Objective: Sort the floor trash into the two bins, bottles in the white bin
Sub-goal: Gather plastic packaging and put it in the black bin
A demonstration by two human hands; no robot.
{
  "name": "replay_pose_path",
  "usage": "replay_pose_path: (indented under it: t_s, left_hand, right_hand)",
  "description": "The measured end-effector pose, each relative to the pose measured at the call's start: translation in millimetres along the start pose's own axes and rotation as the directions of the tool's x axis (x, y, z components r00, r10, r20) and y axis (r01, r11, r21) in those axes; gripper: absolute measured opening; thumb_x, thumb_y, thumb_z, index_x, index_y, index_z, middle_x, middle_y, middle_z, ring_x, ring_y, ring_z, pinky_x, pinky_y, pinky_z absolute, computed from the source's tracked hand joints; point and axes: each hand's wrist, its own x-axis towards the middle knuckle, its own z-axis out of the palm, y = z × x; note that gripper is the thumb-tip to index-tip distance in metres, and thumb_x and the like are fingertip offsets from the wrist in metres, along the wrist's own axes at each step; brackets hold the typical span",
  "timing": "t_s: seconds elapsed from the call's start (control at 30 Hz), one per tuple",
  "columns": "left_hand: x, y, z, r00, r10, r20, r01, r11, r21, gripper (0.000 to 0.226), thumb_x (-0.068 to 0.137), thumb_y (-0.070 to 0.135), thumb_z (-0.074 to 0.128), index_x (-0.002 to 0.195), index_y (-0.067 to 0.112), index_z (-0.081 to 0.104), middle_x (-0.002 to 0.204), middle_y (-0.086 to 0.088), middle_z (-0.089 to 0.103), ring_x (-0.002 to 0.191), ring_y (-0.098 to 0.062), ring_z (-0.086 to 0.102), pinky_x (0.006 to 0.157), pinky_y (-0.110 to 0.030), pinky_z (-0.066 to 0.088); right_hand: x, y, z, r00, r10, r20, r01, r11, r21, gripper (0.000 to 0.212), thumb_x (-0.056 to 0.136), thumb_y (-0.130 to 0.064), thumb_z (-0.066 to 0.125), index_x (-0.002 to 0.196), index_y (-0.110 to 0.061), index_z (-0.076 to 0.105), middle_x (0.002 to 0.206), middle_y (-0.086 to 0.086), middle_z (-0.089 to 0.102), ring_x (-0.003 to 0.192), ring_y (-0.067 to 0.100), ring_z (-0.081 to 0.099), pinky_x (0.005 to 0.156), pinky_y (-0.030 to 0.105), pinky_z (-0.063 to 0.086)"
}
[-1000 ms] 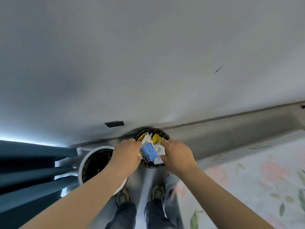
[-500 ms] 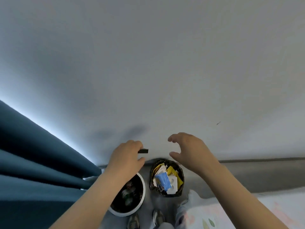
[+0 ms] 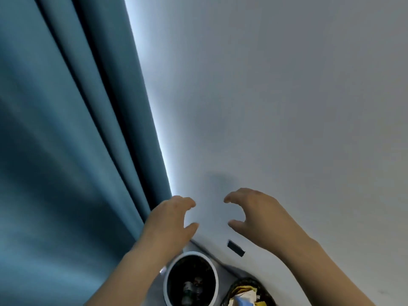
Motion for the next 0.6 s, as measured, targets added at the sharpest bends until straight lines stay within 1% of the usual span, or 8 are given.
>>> replay_pose_path:
  t_s: [0.1,0.17,0.23,0.3,0.4,0.47,0.6]
  left_hand:
    - [-22,-19,-15,0.990,-0.121,-0.076,0.123,0.992,0.024,0.041,0.087,0.040,0.060,0.126,0.032,0.051,0.122,0.014,0.053,0.112,-0.008,0.052,0.094,-0.025,0.043]
    - [-37,-33,-25,0.974,-0.190,-0.123,0.195,0.980,0.032,0.038,0.087,0.041,0.059,0.122,0.031,0.051,0.119,0.014,0.054,0.110,-0.009,0.052,0.091,-0.024,0.043]
    - [-55,-47,-36,0.953,-0.251,-0.171,0.260,0.965,0.031,0.037,0.088,0.042,0.058,0.122,0.031,0.050,0.118,0.015,0.053,0.111,-0.008,0.051,0.090,-0.022,0.042]
    - [-75,-63,-46,0.923,-0.319,-0.214,0.330,0.944,0.019,0.037,0.089,0.042,0.057,0.124,0.031,0.049,0.120,0.015,0.053,0.112,-0.008,0.051,0.092,-0.022,0.041]
    - [-111,-89,-63,0.864,-0.419,-0.280,0.433,0.901,-0.011,0.041,0.088,0.042,0.058,0.127,0.032,0.050,0.124,0.015,0.053,0.114,-0.006,0.052,0.095,-0.021,0.041]
    - [-140,-106,-75,0.814,-0.483,-0.322,0.498,0.866,-0.039,0.043,0.087,0.041,0.059,0.129,0.032,0.049,0.125,0.014,0.054,0.114,-0.007,0.053,0.096,-0.021,0.042]
    - [-213,-139,-100,0.700,-0.596,-0.394,0.614,0.784,-0.094,0.043,0.086,0.039,0.060,0.127,0.030,0.051,0.123,0.011,0.055,0.114,-0.008,0.054,0.092,-0.022,0.043]
  right_hand:
    - [18,-28,1,0.992,-0.124,0.031,0.124,0.992,-0.002,0.045,0.090,-0.033,0.057,0.134,-0.035,0.047,0.131,-0.017,0.052,0.118,0.007,0.051,0.095,0.021,0.042]
    - [30,-51,1,0.977,-0.211,0.044,0.211,0.977,-0.016,0.045,0.090,-0.033,0.058,0.134,-0.035,0.047,0.129,-0.016,0.053,0.117,0.008,0.052,0.095,0.023,0.043]
    - [40,-78,2,0.955,-0.290,0.061,0.292,0.956,-0.026,0.045,0.090,-0.033,0.059,0.133,-0.034,0.048,0.129,-0.015,0.054,0.117,0.009,0.052,0.095,0.024,0.043]
    - [48,-107,3,0.927,-0.366,0.075,0.370,0.929,-0.032,0.044,0.089,-0.031,0.059,0.131,-0.032,0.050,0.126,-0.013,0.055,0.115,0.010,0.053,0.093,0.025,0.044]
    - [56,-156,8,0.876,-0.472,0.094,0.477,0.878,-0.038,0.043,0.087,-0.031,0.059,0.129,-0.031,0.051,0.120,-0.010,0.057,0.106,0.011,0.056,0.088,0.025,0.046]
    - [58,-192,13,0.835,-0.539,0.115,0.546,0.837,-0.045,0.043,0.088,-0.033,0.058,0.130,-0.030,0.050,0.121,-0.010,0.055,0.105,0.011,0.055,0.089,0.025,0.046]
    - [46,-273,26,0.728,-0.674,0.128,0.683,0.728,-0.053,0.044,0.090,-0.036,0.056,0.132,-0.032,0.046,0.127,-0.011,0.053,0.114,0.010,0.051,0.093,0.025,0.044]
